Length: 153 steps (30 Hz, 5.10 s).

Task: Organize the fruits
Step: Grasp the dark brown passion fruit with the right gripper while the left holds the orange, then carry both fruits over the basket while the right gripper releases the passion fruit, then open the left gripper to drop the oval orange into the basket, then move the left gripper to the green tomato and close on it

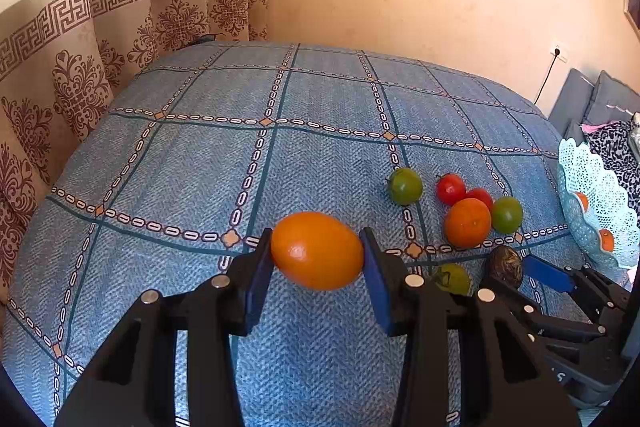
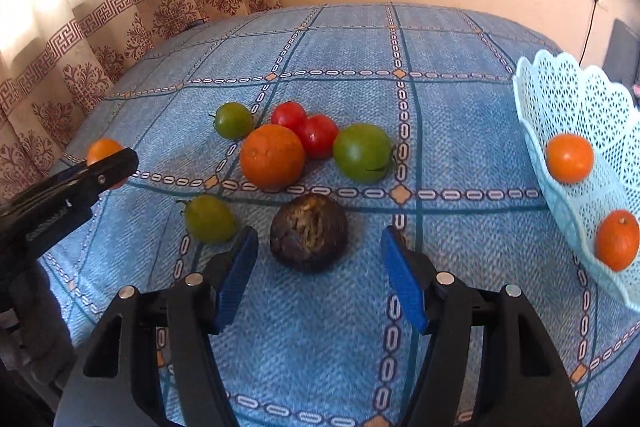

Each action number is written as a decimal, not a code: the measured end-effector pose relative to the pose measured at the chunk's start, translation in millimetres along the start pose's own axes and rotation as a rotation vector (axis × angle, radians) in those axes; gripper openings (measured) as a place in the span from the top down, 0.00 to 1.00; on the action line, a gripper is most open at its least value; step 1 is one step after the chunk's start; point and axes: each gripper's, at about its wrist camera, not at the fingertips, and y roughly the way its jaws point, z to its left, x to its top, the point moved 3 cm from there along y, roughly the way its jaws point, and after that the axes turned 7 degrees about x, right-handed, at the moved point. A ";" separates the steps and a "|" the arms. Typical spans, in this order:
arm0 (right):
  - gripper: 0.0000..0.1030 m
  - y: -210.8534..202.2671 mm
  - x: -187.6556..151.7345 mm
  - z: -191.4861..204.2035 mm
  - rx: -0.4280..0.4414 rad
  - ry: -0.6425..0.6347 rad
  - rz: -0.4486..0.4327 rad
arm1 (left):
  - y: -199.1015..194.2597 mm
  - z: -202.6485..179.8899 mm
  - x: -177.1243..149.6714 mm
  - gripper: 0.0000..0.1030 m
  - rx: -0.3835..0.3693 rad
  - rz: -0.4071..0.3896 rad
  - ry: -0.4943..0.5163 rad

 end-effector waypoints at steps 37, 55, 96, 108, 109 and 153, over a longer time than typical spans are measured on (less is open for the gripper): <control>0.60 -137.2 2.9 -70.3 -0.073 0.121 -0.275 | -68.2 -104.6 20.4 0.58 -0.088 -0.129 0.184; 0.60 -159.6 -5.8 -176.9 -0.199 0.278 -0.317 | -65.0 -222.8 25.9 0.58 -0.232 -0.088 0.323; 0.42 -183.0 -21.6 -198.2 -0.181 0.400 -0.418 | -59.5 -274.2 20.8 0.27 -0.297 -0.079 0.412; 0.42 -184.2 -23.1 -180.0 -0.159 0.383 -0.413 | -69.7 -229.9 36.0 0.21 -0.248 -0.112 0.329; 0.42 -183.9 -22.8 -176.9 -0.154 0.380 -0.412 | -70.3 -226.2 36.8 0.21 -0.245 -0.114 0.323; 0.42 -99.4 -17.3 -36.8 0.002 0.135 -0.192 | -5.7 -73.4 -22.9 0.21 -0.055 0.046 0.174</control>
